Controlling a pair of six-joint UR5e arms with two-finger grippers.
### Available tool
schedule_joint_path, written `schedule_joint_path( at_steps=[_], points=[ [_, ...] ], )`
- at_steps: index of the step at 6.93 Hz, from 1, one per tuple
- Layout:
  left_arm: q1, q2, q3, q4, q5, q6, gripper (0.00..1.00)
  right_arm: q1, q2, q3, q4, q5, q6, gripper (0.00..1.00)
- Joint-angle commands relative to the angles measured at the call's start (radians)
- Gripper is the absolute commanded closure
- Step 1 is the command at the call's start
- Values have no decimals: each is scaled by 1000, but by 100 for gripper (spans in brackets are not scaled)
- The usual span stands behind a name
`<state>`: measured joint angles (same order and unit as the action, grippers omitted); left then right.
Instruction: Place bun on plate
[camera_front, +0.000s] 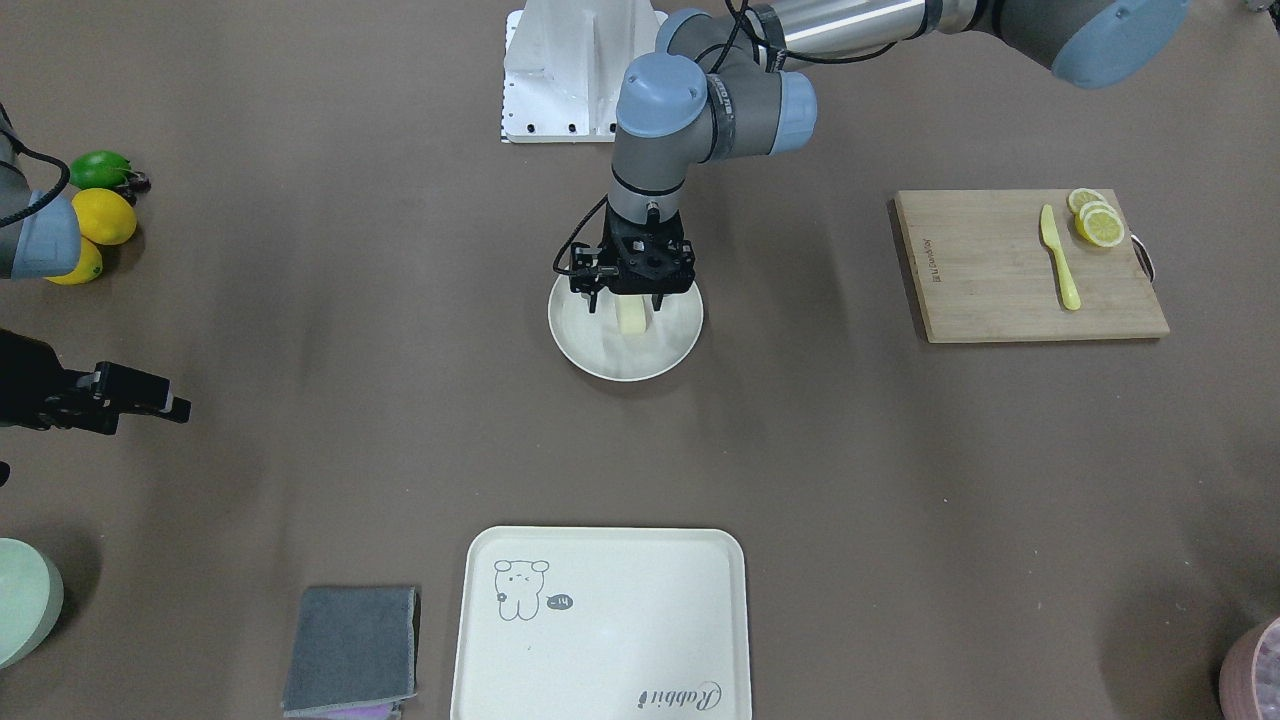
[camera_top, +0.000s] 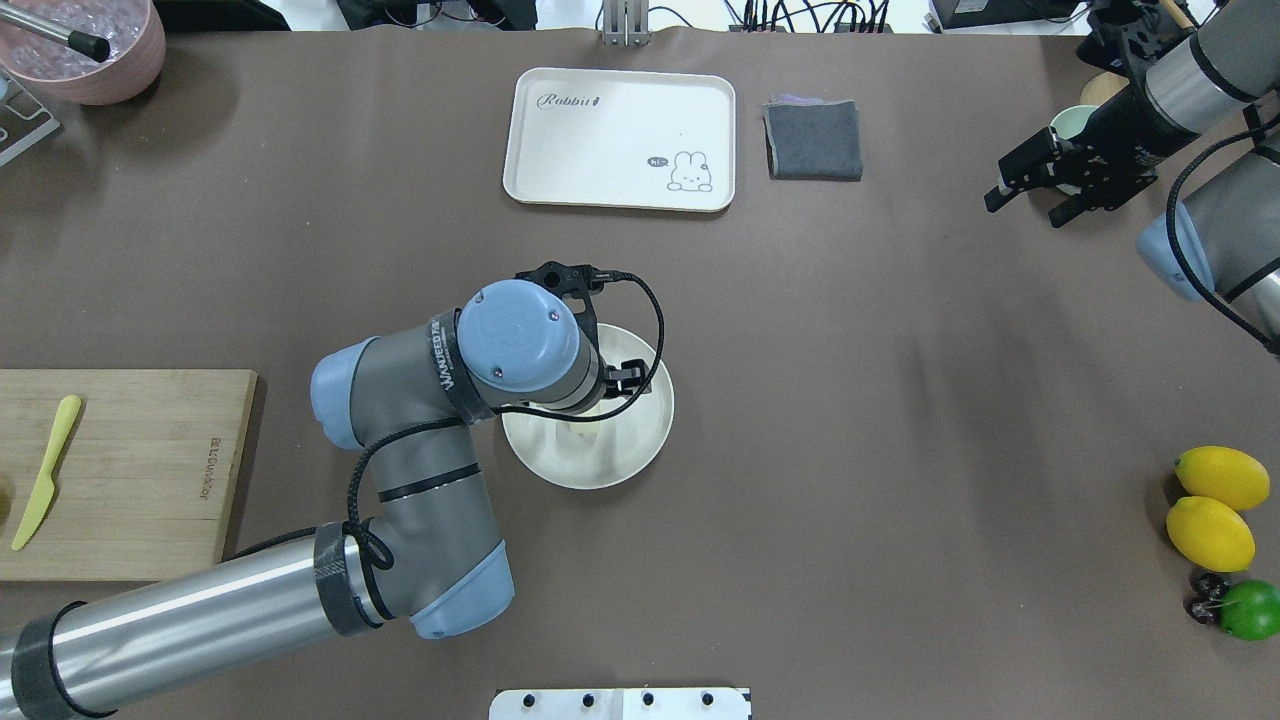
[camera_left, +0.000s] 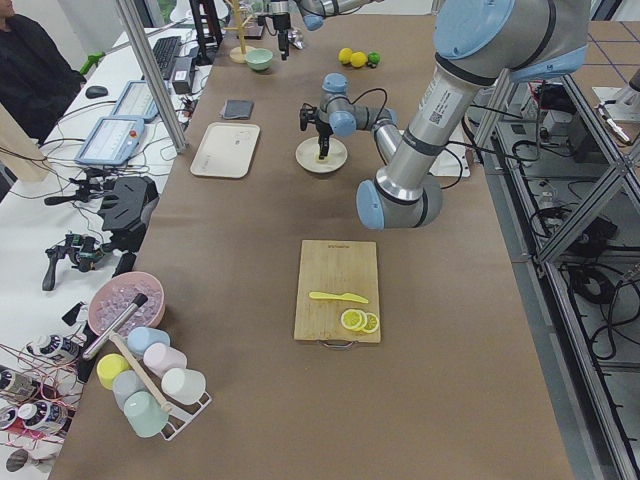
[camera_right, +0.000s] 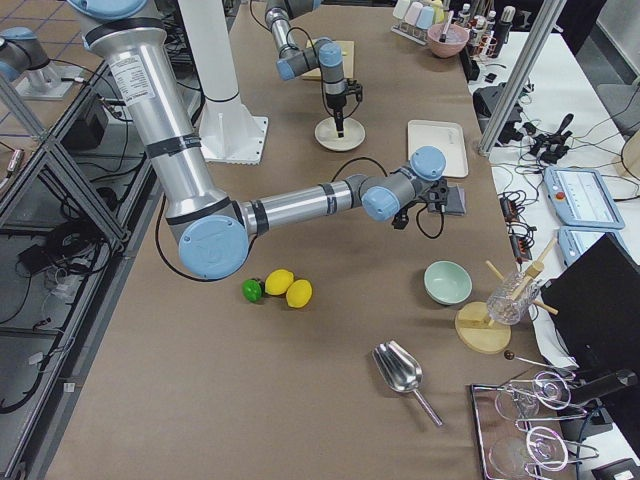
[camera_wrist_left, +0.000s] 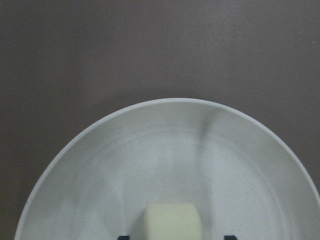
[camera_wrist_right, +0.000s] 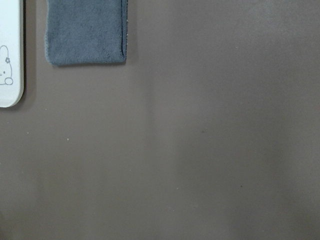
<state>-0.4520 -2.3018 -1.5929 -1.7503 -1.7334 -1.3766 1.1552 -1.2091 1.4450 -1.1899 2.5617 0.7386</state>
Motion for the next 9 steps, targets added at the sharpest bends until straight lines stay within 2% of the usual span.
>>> schedule_joint_path(
  at_steps=[1, 2, 3, 4, 5, 6, 7, 8, 9],
  points=[
    [-75, 45, -240, 251, -23, 4, 2, -6, -3, 0, 1, -5, -2, 0],
    [-171, 92, -302, 416, -75, 77, 2, -6, -4, 3, 4, -14, -8, 0],
    [-265, 204, -292, 387, -118, 363, 2, 30, -10, 6, 4, -14, -11, 0],
    [-431, 261, -195, 280, -227, 622, 2, 56, -24, -26, -3, -21, -72, 0],
    [-590, 312, -102, 203, -421, 841, 2, 87, -33, -82, -5, -47, -214, 0],
    [-697, 390, -95, 198, -516, 966, 2, 145, -49, -106, -37, -48, -319, 0],
    [-756, 463, -96, 198, -526, 1066, 2, 222, -108, -106, -98, -49, -505, 0],
    [-827, 537, -107, 198, -526, 1220, 2, 298, -130, -94, -223, -58, -689, 0],
    [-912, 594, -111, 212, -528, 1408, 2, 334, -130, -51, -379, -162, -852, 0]
  ],
)
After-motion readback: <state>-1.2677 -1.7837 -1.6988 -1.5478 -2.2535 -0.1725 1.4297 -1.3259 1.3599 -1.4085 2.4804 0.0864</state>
